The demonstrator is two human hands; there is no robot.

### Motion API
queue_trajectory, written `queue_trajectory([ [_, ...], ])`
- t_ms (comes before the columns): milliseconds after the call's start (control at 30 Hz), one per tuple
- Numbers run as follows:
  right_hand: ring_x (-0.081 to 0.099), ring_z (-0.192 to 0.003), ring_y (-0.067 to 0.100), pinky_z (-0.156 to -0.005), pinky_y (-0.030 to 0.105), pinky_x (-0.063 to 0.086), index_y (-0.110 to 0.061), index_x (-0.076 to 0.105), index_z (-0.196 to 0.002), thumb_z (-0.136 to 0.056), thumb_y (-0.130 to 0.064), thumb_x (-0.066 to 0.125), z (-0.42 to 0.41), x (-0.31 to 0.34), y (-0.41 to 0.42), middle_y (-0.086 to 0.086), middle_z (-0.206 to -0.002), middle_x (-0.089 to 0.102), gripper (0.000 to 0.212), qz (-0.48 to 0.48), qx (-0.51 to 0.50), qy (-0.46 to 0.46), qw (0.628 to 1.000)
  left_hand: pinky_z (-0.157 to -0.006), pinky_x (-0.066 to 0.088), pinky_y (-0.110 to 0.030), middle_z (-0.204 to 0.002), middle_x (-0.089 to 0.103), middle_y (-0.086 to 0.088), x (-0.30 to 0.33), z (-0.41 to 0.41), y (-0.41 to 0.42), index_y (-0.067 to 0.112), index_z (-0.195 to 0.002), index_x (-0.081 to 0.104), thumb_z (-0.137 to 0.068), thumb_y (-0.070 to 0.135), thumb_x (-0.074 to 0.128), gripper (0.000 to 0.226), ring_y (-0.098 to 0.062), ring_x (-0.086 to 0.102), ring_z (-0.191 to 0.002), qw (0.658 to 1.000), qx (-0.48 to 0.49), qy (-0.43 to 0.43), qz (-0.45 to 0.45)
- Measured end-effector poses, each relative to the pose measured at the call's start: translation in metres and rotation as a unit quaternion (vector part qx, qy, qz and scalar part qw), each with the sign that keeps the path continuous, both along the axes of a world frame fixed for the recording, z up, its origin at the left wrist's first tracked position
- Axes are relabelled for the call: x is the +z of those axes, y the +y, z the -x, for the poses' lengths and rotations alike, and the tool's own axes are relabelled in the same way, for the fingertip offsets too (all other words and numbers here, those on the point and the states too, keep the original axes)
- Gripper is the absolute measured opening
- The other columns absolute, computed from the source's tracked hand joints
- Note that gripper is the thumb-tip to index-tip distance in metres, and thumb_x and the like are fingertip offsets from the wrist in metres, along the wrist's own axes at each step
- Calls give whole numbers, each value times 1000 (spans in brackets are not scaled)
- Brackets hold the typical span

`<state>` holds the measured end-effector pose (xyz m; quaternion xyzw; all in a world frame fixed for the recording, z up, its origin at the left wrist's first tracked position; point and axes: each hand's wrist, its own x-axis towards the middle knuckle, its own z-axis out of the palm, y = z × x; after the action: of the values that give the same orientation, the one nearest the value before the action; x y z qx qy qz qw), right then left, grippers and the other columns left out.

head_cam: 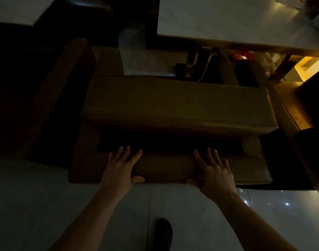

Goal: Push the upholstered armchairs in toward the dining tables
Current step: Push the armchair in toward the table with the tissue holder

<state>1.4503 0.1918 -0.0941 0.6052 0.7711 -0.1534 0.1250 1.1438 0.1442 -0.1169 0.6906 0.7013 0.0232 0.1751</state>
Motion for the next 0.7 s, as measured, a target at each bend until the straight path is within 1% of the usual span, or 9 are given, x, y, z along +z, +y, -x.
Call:
queue_trajectory([
  [167, -14, -151, 33, -122, 58, 8, -39, -12, -155, -81, -79, 50, 14, -2, 31, 10, -166, -9, 104, -14, 1, 13, 1000, -121, 4, -51, -163, 18, -8, -2, 16, 35, 39, -155, 17, -77, 64, 68, 95, -30, 5, -151, 1000, -3, -3, -9],
  [333, -11, -151, 34, -121, 60, 9, -39, -10, -155, -80, -78, 51, 23, -1, 54, 11, -166, -7, 105, -9, -2, 7, 1000, -121, 3, -52, -164, 14, -7, -1, 23, 59, 40, -155, 15, -78, 63, 67, 95, -30, 3, -151, 1000, -4, -4, 5],
  [433, -9, -152, 34, -121, 59, 10, -39, -9, -155, -79, -79, 51, 26, -1, 61, 11, -166, -5, 105, -15, 0, 5, 1000, -121, 4, -53, -164, 14, -8, -1, 28, 70, 39, -155, 16, -78, 62, 67, 95, -30, 4, -151, 1000, -6, -3, 11],
  [600, 0, -152, 35, -120, 59, 13, -37, -1, -157, -79, -80, 51, 31, -7, 63, 12, -166, 7, 103, -45, -6, 4, 999, -121, 3, -52, -164, 16, -6, -1, 32, 76, 39, -154, 18, -78, 62, 68, 94, -28, 6, -151, 1000, 0, -4, 10],
  [700, 4, -151, 37, -119, 59, 14, -34, 2, -157, -80, -79, 49, 32, -8, 60, 13, -165, 11, 101, -57, -1, -2, 998, -121, 3, -49, -163, 18, -5, -3, 30, 68, 38, -154, 19, -80, 64, 66, 92, -28, 8, -150, 1000, 4, -2, -15],
])
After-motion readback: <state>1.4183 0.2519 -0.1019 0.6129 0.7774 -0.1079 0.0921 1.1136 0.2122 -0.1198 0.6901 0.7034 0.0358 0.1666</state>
